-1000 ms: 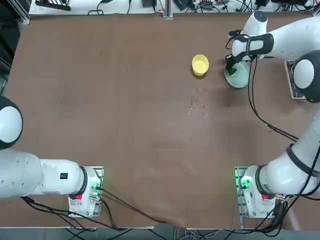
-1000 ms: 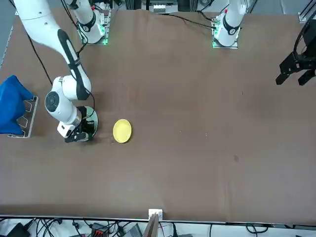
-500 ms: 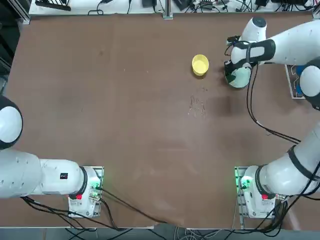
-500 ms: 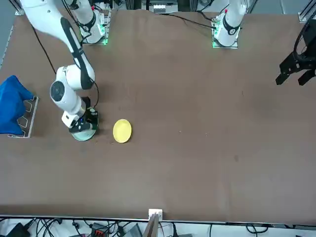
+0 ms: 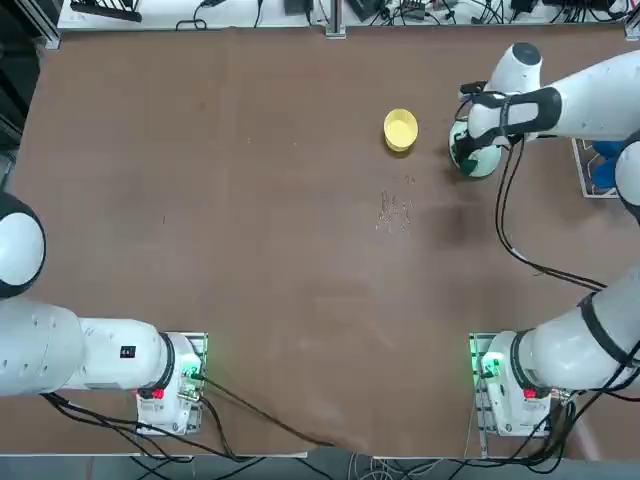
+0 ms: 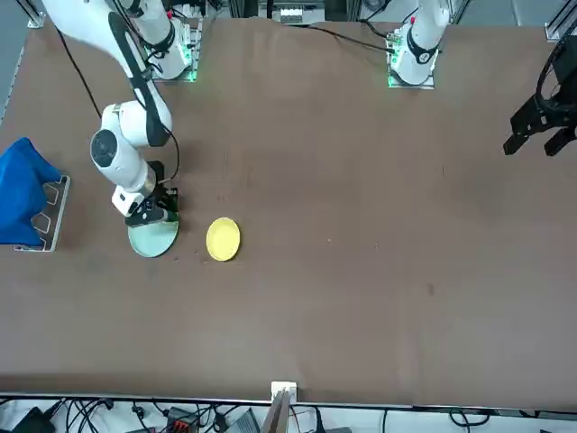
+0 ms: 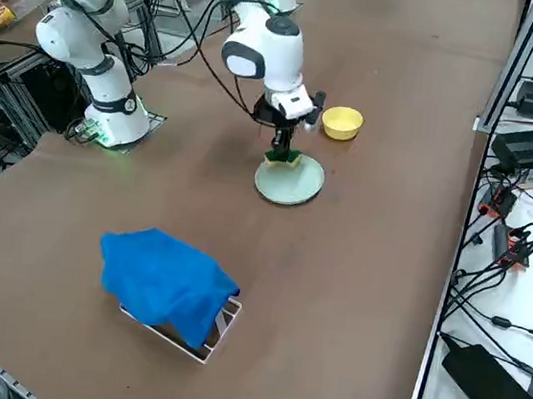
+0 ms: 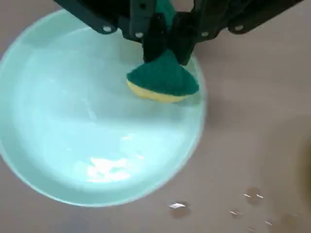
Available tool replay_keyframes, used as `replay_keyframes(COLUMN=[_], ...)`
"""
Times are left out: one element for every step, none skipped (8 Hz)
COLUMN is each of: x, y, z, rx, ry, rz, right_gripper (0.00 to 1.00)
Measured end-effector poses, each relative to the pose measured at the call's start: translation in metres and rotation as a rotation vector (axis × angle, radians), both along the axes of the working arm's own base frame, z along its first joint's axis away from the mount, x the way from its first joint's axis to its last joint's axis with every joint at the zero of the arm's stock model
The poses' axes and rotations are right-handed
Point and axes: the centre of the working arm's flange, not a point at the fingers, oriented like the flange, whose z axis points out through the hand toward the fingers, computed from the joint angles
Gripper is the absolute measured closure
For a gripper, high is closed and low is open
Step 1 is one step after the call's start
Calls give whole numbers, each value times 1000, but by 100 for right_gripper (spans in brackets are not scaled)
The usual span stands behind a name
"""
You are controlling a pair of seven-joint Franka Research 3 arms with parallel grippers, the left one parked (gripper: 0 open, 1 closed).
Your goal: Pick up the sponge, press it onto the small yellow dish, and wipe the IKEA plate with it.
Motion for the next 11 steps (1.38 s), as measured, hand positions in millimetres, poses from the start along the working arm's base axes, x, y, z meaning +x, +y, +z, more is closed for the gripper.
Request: replay_keyframes(x=[0,0,-1,-1,5,12,22,34,44,53,61], y=[-26,-55,-84,-102,-105,-106,-107,-108,-108,-107,-104], z=[-2,-3,-5,-5,-3,-5,-8,-12,-15,-17,-17], rx=[0,2,3,8,11,12,14,15,17,19,22], ry=[2,2,2,-5,-17,-21,-27,-35,-42,-47,-52], rz=[22,45,63,74,84,87,89,91,93,96,103], right_gripper=[91,91,91,91,91,91,91,91,91,91,91])
